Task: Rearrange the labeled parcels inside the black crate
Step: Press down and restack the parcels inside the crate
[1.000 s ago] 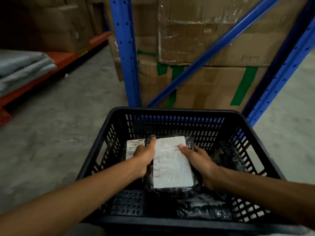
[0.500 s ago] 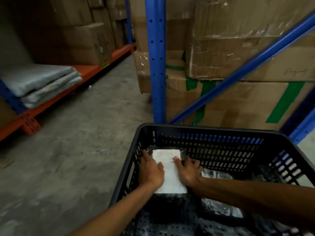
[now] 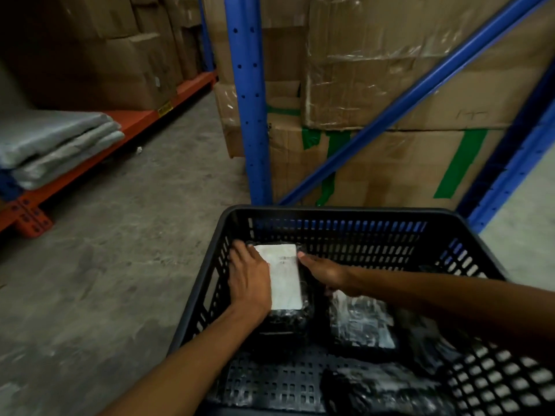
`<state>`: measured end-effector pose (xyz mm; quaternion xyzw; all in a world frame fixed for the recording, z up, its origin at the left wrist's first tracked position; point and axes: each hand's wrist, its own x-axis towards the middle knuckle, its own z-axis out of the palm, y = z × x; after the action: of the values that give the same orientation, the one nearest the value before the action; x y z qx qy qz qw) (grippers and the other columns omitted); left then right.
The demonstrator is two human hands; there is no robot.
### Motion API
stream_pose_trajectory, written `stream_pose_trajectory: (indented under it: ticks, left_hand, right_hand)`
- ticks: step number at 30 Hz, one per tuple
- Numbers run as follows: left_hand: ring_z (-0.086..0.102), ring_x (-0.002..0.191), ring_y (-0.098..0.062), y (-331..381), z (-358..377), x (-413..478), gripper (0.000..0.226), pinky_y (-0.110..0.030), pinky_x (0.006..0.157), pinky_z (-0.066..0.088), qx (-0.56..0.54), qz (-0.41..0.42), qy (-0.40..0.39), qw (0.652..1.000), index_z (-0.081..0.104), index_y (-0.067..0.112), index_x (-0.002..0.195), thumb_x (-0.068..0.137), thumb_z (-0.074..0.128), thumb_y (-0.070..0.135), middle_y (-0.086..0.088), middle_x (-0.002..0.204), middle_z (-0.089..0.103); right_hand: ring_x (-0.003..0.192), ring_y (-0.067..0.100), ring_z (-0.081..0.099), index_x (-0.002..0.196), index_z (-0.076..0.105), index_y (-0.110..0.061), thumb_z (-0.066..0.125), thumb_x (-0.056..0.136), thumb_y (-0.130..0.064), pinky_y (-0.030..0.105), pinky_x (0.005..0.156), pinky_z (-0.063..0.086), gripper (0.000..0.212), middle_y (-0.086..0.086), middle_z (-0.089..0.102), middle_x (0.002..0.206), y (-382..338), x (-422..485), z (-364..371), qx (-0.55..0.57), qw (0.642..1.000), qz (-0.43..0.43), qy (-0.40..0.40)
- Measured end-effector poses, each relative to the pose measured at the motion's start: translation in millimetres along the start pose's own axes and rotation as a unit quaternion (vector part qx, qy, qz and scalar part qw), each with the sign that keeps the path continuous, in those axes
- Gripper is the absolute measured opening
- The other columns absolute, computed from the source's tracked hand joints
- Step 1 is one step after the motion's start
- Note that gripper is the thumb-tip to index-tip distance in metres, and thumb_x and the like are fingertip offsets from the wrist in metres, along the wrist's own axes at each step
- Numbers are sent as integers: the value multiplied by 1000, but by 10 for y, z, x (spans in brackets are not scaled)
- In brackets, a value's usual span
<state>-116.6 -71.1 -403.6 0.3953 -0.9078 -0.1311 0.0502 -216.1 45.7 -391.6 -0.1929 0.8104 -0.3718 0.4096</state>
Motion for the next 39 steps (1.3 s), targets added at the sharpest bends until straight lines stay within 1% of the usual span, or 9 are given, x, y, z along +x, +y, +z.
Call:
stream_pose_trajectory:
  ticks: [6,9,12,16,19,27,31,34,39]
  left_hand:
    - [41,126,-35,694,-204,-180,52,-40,101,38,128,250,-8,960,51,3,132,82,60,13,-19,134,49]
    - [38,134,-42,969,198,-565,70,-45,109,35,201,387,-107,893,31,-5,149,86,59,11,-29,146,41]
    - [-5,153,-43,926,747,-761,80,-49,124,10,335,366,-216,841,-3,-8,155,100,45,23,-26,165,-4]
    - [-23,152,-33,771,1135,-629,74,-46,123,-4,351,280,-222,865,-21,4,154,106,27,32,-13,163,-28]
    - [-22,151,-36,743,1307,-637,73,-46,123,-4,301,260,-206,894,-25,4,153,106,24,30,-16,156,-37]
    - [-25,148,-43,578,1380,-653,72,-46,123,1,204,308,-178,912,-33,-6,139,104,26,16,-32,150,-38]
    - [-27,147,-38,672,1300,-655,103,-42,126,5,125,276,-230,925,-36,-5,137,92,57,6,-30,139,-51]
    - [-21,152,-31,775,1082,-570,107,-36,127,7,43,245,-286,925,-25,1,152,90,63,6,-22,157,-36]
    - [33,146,-28,823,670,-543,72,-28,117,32,-117,209,-276,931,26,7,153,91,61,19,-14,159,30]
  right_hand:
    - [128,34,51,152,26,-12,45,98,-37,40,105,43,62,17,46,148,739,-358,-630,-398,913,-72,45]
    - [141,35,39,155,2,-4,42,94,-13,41,105,43,74,24,27,158,1293,-567,-705,-540,836,-91,19]
    - [127,30,57,150,-20,1,36,79,-11,45,81,58,90,20,59,138,1627,-494,-611,-618,780,-91,20]
    - [147,39,-20,148,-21,3,44,96,-12,49,121,15,85,24,-21,160,1579,-338,-535,-600,800,21,-5]
    - [143,45,-26,148,-17,10,44,100,-21,53,119,-4,84,28,-27,156,1547,-272,-448,-645,763,45,-6]
    - [143,46,-27,139,-31,4,41,98,-14,52,122,3,85,29,-30,155,1799,-241,-430,-581,812,2,46]
    - [141,54,-20,149,-28,-6,52,84,6,51,106,39,103,30,-35,152,1753,-338,-477,-575,818,-26,13]
    - [149,45,-5,152,-25,-15,60,82,4,47,117,29,111,22,-29,158,1647,-445,-570,-520,854,-26,8]
    - [132,24,50,148,32,-19,63,76,1,31,107,45,81,8,48,146,1292,-667,-984,-355,925,-127,36]
